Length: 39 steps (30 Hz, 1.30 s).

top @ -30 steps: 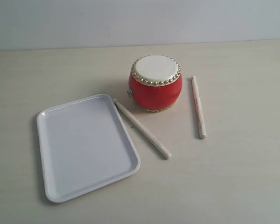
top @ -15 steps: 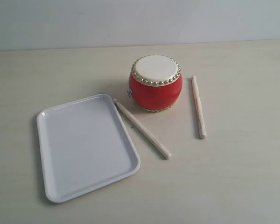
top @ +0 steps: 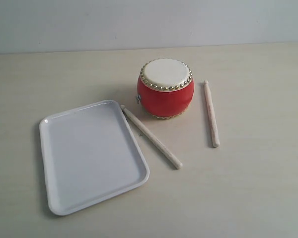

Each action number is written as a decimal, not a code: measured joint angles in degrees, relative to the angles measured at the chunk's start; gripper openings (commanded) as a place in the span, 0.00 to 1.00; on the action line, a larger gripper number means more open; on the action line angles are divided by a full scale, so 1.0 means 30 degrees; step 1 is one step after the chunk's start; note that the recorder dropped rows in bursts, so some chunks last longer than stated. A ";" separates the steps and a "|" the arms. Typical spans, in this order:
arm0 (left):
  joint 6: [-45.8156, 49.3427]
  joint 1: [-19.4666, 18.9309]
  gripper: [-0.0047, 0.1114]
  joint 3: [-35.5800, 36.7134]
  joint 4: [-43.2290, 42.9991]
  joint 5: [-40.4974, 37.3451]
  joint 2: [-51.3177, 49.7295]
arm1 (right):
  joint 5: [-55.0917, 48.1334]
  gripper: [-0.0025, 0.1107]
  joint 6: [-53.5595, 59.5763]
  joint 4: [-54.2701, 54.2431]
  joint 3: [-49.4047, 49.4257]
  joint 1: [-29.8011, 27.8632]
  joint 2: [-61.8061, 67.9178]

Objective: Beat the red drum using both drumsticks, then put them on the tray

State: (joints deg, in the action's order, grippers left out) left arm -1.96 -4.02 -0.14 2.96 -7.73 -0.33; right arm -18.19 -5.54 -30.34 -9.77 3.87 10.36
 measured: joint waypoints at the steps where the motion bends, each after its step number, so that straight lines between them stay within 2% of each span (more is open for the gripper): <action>1: 0.0000 0.0000 0.04 0.0000 0.0000 0.0000 0.0000 | -0.0633 0.02 0.0717 0.0000 -0.0673 0.0000 0.0908; 7: 0.0000 0.0000 0.04 0.0000 0.0000 0.0295 0.0000 | -0.5072 0.02 0.6466 0.0589 -0.5471 0.0000 0.7506; 12: -0.1074 0.0000 0.04 0.0000 0.0061 0.0563 0.0000 | -1.1016 0.02 0.7565 0.2258 -1.0322 0.0000 1.4407; 16: -0.1298 0.0000 0.04 0.0000 0.0061 0.0563 0.0000 | -1.3337 0.02 0.7761 -0.0076 -1.2729 0.0000 1.8790; 20: -0.1334 0.0000 0.04 0.0000 0.0061 0.0563 0.0000 | -1.4079 0.02 0.9634 -0.3432 -1.3304 0.0161 2.1570; 25: -0.1334 0.0000 0.04 0.0000 0.0061 0.0594 0.0000 | -1.4624 0.02 1.0663 -0.3530 -1.5361 0.2617 2.4632; 28: -0.1334 0.0000 0.04 0.0000 0.0061 0.0594 0.0000 | -1.4792 0.02 0.9070 -0.0937 -1.8010 0.4524 2.6593; 29: -0.1334 0.0000 0.04 0.0000 0.0061 0.0594 0.0000 | -1.5303 0.02 0.7572 0.1356 -2.0149 0.5726 2.8026; 33: -0.1334 0.0000 0.04 0.0000 0.0061 0.0594 0.0000 | -1.6928 0.13 0.5987 0.5083 -2.4431 0.8130 3.1894; 39: -0.1334 0.0000 0.04 0.0000 0.0061 0.0594 0.0000 | -1.5202 0.32 0.6263 0.6083 -2.5322 0.9635 3.4793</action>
State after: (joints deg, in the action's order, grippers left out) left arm -5.96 -4.02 -0.14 3.14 -5.95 -0.33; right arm -63.80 13.25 -12.09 -85.73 32.77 114.74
